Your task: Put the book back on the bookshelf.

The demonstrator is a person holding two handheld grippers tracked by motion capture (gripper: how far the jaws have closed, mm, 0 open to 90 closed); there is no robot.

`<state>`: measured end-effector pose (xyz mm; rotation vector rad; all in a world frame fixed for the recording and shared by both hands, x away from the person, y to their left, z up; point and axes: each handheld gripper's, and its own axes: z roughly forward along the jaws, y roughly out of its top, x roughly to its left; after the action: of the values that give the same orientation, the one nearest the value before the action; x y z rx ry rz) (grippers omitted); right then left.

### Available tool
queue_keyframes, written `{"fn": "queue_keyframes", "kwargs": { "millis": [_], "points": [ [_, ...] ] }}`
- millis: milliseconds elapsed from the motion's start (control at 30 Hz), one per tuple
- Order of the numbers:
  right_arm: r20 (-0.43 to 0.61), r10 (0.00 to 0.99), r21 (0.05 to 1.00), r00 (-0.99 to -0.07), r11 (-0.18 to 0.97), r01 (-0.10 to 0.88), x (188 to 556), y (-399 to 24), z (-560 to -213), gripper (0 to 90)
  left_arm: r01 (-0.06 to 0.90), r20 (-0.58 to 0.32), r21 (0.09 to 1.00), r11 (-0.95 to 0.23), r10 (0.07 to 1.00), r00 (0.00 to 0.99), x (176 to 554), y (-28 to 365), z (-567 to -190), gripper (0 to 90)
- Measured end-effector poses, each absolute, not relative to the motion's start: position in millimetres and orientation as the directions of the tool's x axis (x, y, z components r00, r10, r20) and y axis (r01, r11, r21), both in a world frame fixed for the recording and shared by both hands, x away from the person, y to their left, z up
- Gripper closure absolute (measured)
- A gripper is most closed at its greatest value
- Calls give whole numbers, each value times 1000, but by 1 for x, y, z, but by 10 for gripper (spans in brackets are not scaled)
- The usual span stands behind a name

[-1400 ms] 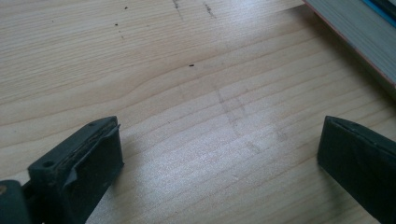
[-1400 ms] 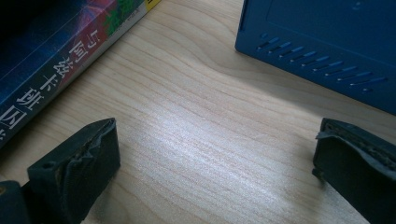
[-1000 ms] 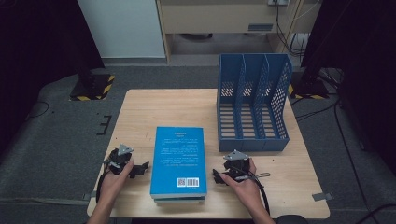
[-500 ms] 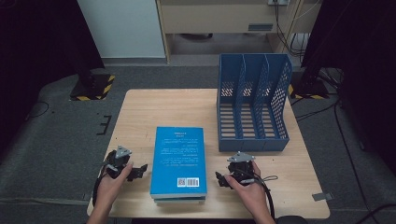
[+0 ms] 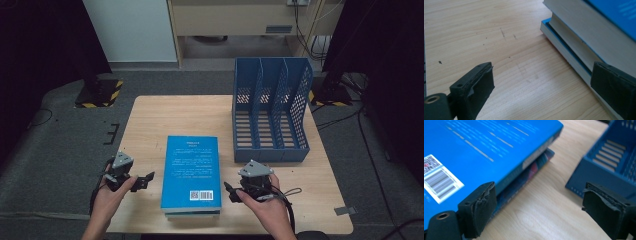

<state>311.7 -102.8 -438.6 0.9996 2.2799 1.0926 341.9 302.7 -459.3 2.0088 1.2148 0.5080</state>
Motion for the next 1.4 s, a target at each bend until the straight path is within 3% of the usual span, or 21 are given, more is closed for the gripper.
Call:
{"fn": "queue_keyframes", "kwargs": {
  "millis": [367, 667, 1167, 1400],
  "points": [
    [-11, 686, 790, -728, 451, 414, 340, -65, -432, 106, 562, -43, 769, -304, 853, 520, 348, 283, -430, 42],
    [68, 641, 781, -765, 443, 440, 352, -51, -445, 65, 553, -44, 735, -392, 786, 616, 356, 238, -439, 31],
    [158, 624, 765, -766, 414, 494, 364, -52, -455, 39, 578, -150, 723, -379, 731, 666, 369, 224, -447, 30],
    [284, 610, 753, -740, 336, 565, 369, -56, -466, 25, 577, -158, 721, -384, 719, 677, 373, 225, -447, 25]
  ]
}}
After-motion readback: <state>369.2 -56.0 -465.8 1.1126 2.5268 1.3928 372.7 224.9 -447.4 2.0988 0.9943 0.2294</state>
